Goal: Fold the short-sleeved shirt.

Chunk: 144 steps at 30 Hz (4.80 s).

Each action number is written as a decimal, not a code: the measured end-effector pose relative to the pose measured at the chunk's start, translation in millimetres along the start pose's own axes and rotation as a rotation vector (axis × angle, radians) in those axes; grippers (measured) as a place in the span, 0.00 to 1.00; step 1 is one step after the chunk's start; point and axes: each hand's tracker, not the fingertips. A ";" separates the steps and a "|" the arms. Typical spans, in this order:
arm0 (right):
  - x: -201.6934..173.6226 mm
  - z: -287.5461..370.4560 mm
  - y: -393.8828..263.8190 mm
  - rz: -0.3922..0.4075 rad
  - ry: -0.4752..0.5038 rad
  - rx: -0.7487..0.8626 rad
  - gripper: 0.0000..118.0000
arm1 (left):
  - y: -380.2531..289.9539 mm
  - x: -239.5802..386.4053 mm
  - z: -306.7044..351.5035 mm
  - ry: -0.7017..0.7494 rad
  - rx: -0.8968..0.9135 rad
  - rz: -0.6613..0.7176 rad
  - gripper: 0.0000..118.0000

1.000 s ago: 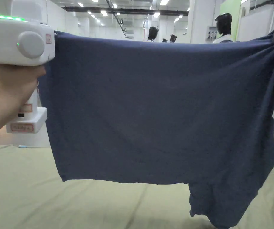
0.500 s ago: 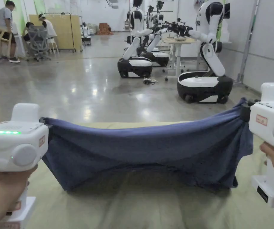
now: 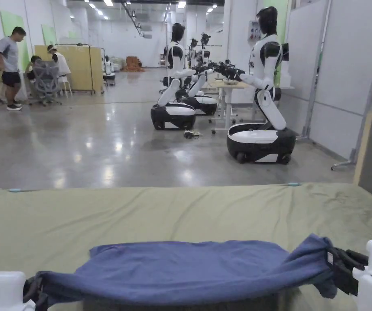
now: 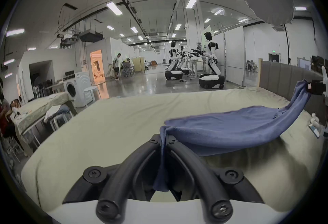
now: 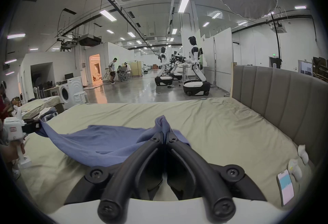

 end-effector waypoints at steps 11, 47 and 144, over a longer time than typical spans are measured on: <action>-6.1 185.3 -117.8 0.064 0.036 -0.185 0.02 | -128.4 -20.3 169.7 -0.093 -0.207 -0.034 0.01; -95.0 330.8 -138.7 0.177 0.043 -0.052 0.00 | -160.1 -30.7 285.6 -0.169 -0.213 0.175 0.39; -56.0 184.6 -110.6 0.023 -0.014 -0.343 0.00 | -120.5 -22.8 111.1 -0.215 -0.372 0.220 0.63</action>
